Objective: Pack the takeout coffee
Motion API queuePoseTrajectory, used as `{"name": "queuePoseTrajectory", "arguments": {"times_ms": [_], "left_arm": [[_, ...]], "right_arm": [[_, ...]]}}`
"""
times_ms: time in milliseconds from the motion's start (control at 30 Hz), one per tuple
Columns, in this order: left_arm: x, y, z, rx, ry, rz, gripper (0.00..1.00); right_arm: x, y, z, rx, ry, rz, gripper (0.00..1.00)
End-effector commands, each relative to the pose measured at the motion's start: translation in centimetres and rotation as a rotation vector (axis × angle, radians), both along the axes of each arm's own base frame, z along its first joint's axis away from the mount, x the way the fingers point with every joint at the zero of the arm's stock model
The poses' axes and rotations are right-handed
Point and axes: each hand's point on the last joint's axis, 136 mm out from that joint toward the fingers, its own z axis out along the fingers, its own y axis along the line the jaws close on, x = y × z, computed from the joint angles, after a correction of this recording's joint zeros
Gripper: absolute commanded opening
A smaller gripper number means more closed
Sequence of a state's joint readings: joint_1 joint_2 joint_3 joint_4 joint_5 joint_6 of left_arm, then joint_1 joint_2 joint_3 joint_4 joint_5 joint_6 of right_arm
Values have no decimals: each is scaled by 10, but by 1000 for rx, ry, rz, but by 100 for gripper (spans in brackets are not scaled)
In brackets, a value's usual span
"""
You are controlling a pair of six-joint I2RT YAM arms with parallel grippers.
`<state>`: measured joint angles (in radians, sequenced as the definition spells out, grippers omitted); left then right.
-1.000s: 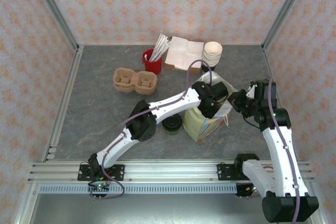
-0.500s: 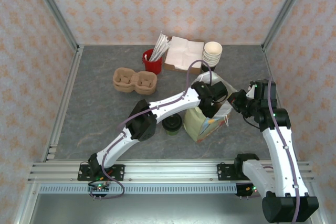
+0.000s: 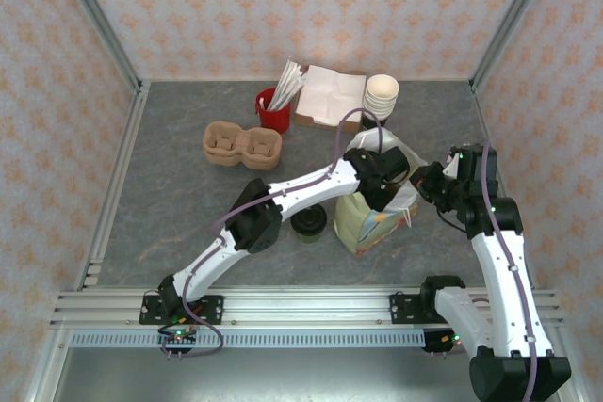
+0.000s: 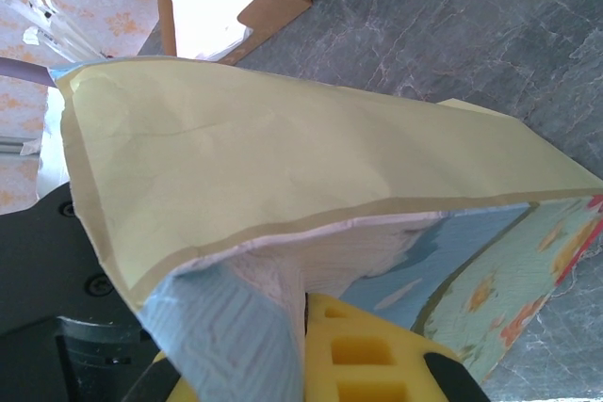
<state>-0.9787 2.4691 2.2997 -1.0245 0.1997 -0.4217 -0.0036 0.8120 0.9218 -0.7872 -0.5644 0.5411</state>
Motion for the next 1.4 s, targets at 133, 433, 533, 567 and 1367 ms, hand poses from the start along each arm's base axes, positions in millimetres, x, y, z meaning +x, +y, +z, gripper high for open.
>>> {"name": "queuePoseTrajectory", "arguments": {"times_ms": [133, 433, 533, 567, 1367], "left_arm": [[-4, -7, -76, 30, 71, 14, 22], [-10, -22, -42, -55, 68, -20, 22], [-4, -22, 0, -105, 36, -10, 23], [-3, -22, 15, -124, 25, -5, 24], [17, 86, 351, -622, -311, 209, 42]], "right_arm": [[-17, 0, -21, -5, 91, 7, 0], [-15, -3, -20, -17, 86, -8, 0], [-13, -6, -15, -33, 70, -19, 0], [-12, -7, -13, -39, 63, -24, 0], [18, 2, 65, -153, -251, 145, 0]]}}
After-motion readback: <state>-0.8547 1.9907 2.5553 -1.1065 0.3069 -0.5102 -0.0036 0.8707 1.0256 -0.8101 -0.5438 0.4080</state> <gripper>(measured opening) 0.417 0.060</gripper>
